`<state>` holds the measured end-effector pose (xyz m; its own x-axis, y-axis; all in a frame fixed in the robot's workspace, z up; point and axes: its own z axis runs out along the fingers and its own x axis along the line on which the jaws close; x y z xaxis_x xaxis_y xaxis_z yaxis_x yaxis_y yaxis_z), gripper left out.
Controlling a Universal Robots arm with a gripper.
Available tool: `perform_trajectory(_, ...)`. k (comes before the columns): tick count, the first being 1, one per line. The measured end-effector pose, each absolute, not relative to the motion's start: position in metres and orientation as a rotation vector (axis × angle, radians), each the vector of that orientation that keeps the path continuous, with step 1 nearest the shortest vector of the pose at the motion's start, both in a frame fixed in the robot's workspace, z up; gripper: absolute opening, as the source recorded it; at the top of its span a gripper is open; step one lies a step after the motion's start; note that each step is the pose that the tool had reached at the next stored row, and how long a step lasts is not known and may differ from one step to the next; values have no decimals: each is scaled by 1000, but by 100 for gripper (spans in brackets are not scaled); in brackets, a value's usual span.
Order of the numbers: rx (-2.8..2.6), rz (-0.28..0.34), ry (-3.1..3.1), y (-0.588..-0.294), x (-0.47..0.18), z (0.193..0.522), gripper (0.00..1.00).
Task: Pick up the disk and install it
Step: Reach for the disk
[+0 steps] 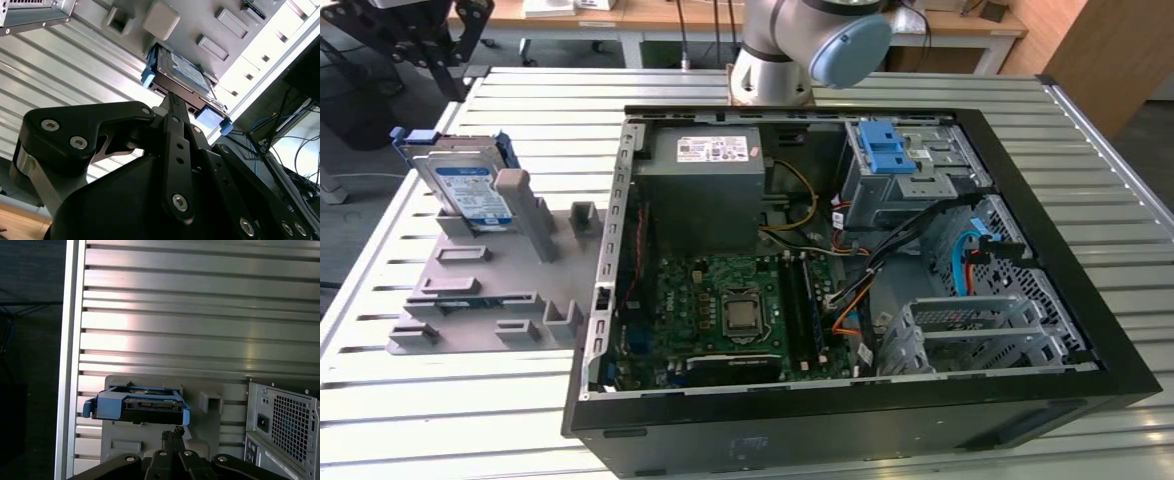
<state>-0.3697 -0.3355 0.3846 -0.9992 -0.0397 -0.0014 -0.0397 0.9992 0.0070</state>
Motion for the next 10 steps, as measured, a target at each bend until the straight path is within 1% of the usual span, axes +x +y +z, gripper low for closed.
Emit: perform_trajectory(10,-62,11,3140,-335,-389,384,11)
